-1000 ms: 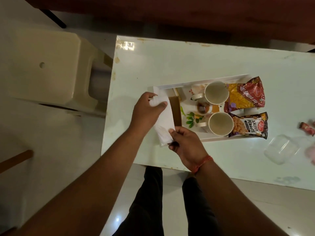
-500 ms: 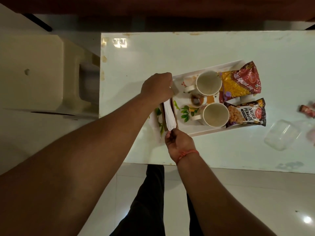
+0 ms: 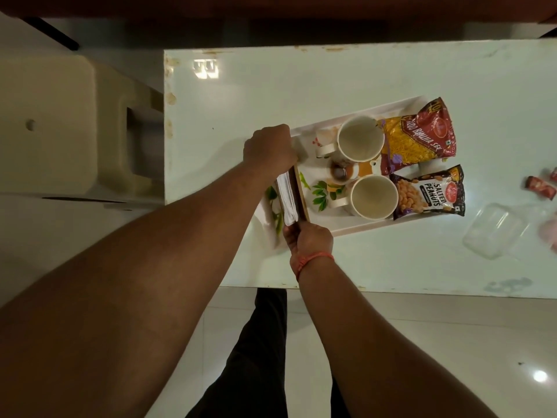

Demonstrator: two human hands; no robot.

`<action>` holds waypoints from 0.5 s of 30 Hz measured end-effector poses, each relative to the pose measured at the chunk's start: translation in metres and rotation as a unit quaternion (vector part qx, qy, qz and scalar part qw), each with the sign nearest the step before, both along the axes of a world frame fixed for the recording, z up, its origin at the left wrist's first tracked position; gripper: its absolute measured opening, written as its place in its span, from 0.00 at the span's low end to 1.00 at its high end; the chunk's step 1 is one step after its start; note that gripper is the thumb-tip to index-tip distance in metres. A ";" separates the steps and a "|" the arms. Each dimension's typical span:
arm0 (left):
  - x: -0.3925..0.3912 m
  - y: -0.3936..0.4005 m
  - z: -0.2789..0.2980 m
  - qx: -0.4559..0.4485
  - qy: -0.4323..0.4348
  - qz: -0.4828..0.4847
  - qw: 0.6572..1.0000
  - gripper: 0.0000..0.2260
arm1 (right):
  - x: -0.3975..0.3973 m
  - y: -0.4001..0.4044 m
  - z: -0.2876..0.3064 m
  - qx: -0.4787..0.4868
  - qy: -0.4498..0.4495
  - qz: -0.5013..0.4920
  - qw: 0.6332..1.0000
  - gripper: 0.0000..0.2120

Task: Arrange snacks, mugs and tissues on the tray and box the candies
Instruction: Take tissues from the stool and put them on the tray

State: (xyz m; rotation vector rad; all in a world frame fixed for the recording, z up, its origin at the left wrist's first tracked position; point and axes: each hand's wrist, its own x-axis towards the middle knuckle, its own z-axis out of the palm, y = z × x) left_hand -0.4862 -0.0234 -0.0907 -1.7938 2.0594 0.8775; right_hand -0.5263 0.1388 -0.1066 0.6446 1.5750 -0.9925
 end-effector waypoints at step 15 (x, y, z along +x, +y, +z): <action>0.054 0.048 -0.006 -0.107 0.143 0.221 0.959 0.25 | -0.034 0.031 0.036 -0.047 0.124 0.233 0.963 0.11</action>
